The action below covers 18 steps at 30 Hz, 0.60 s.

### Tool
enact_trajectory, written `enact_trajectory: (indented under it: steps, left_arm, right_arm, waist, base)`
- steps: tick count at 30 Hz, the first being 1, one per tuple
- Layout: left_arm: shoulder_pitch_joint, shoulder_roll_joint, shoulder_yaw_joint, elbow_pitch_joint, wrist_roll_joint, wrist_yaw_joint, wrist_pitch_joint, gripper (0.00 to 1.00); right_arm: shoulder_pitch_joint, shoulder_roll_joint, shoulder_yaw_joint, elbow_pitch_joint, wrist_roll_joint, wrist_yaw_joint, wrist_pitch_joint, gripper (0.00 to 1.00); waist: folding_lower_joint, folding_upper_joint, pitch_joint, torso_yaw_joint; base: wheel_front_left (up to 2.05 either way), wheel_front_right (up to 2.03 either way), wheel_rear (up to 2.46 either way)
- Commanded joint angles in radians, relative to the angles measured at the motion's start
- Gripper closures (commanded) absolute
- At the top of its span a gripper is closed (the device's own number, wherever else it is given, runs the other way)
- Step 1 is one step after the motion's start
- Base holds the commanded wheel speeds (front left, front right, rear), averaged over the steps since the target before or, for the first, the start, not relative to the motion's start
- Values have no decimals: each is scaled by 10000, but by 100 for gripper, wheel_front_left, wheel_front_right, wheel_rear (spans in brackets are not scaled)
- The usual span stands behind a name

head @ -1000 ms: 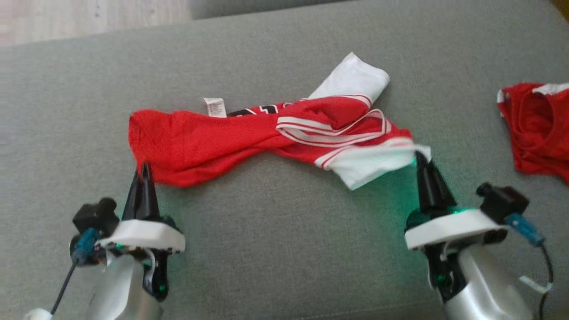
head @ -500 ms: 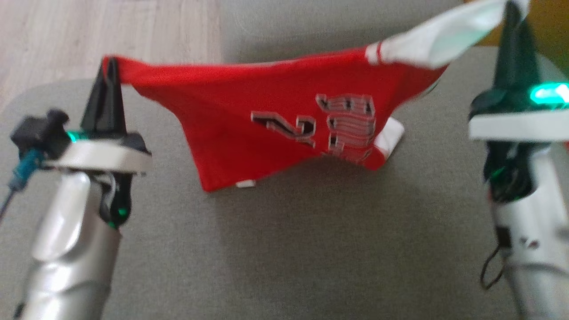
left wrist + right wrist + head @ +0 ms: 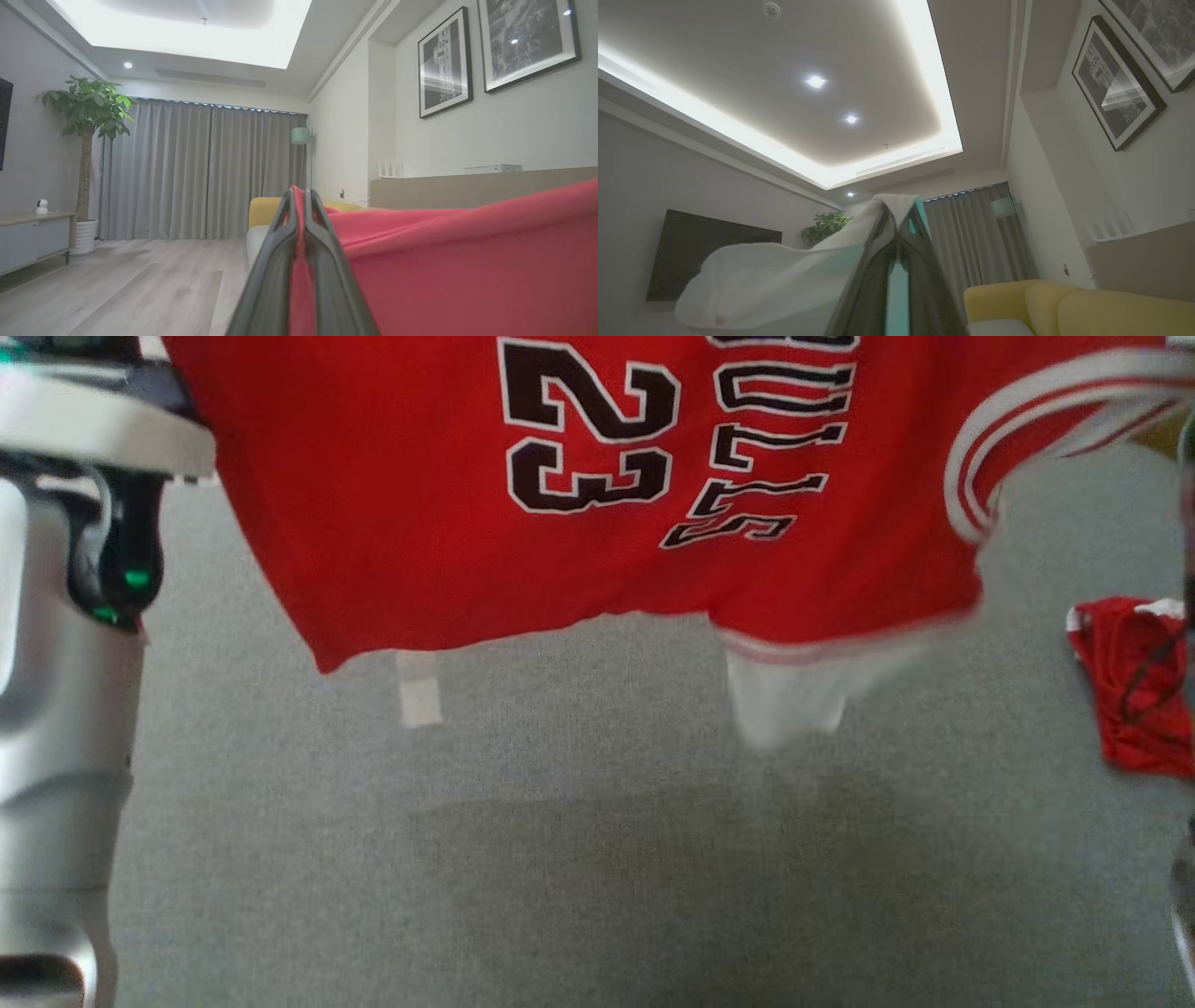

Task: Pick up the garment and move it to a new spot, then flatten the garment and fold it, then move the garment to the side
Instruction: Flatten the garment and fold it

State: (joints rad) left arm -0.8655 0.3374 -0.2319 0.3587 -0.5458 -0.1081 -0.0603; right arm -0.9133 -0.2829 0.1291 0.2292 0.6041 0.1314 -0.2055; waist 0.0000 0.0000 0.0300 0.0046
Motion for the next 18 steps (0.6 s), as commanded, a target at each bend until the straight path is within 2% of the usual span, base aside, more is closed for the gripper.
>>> enact_trajectory:
  steps: [1,6,11,18]
  left_arm:
    - [-581,482,312,-239,14,103,107,100]
    - [-1591,208,375,369,-55,261,-12,100]
    - [-2820,148,572,1658,153,484,-807,100]
    - [-4374,21,754,3147,441,541,-1829,100]
  right_arm:
    - [-509,29,38,-41,-93,-7,111,100]
    - [-2178,37,182,1633,-1087,-7,62,100]
    - [-3795,215,125,3037,-1814,-7,-285,100]
    - [-5453,453,-739,4119,-2700,-7,-551,100]
  waist:
    - [0,0,314,9]
    - [0,0,1492,41]
    - [0,0,2484,27]
    - [0,0,3367,-44]
  base:
    - [0,0,0]
    - [0,0,0]
    - [0,0,0]
    - [0,0,0]
